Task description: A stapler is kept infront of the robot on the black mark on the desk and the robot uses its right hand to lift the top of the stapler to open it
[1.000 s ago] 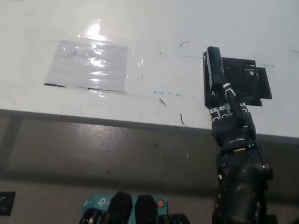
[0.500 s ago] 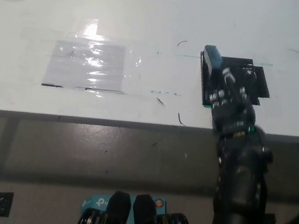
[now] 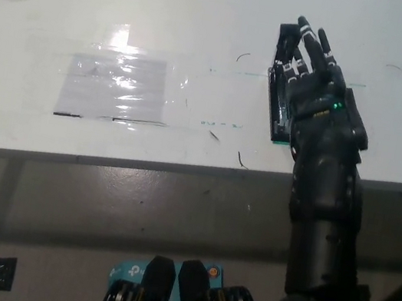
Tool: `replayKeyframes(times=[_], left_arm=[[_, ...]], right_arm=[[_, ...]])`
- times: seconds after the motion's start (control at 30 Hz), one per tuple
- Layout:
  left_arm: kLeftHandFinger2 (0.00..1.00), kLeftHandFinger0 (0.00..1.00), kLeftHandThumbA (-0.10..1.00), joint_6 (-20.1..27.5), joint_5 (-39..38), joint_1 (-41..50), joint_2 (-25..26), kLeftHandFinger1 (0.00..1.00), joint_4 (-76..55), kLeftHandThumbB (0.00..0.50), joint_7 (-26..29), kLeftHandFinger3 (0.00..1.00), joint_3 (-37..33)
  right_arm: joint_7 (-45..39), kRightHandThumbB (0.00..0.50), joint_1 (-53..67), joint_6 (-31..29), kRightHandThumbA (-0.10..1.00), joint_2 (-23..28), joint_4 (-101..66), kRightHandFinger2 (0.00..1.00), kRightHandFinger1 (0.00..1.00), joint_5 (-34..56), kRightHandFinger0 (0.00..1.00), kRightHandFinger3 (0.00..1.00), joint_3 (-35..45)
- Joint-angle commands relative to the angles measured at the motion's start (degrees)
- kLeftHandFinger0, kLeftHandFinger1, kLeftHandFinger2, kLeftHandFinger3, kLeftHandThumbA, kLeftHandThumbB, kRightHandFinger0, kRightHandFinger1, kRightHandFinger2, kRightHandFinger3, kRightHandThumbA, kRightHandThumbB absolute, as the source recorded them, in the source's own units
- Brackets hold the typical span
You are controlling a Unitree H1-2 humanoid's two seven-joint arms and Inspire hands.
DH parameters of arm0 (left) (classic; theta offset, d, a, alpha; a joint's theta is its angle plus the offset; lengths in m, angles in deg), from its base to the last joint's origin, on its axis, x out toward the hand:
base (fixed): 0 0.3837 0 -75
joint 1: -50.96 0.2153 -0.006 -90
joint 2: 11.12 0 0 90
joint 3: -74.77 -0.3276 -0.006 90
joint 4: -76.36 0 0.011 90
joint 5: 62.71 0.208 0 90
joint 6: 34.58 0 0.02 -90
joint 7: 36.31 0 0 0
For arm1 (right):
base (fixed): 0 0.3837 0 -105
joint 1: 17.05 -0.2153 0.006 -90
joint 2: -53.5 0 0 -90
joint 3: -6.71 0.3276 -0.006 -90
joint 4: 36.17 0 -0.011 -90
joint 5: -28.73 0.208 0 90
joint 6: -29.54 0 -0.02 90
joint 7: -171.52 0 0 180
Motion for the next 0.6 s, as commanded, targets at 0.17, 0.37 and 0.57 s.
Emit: replayKeyframes(times=[0.17,0.37,0.57], left_arm=[[0.59,0.41,1.0,0.47,-0.48,0.65,0.62,0.46,-0.92,0.246,0.78,0.79,0.44],[0.59,0.42,1.0,-0.19,-0.05,1.3,0.53,0.48,-1.45,0.241,0.95,0.78,0.21],[0.62,0.44,1.0,-0.42,-0.22,1.53,0.63,0.5,-3.0,0.237,0.8,0.8,0.24]], right_arm=[[-3.02,0.0,-9.68,-7.16,0.85,0.77,6.27,0.6,0.56,-0.79,0.54,0.8,-1.01],[-4.49,0.0,-11.07,-12.43,0.81,3.11,15.01,0.62,0.54,-1.05,0.52,0.83,0.04],[-4.94,0.001,-17.16,-18.81,0.74,7.95,28.67,0.58,0.49,-2.13,0.44,0.76,0.6]])
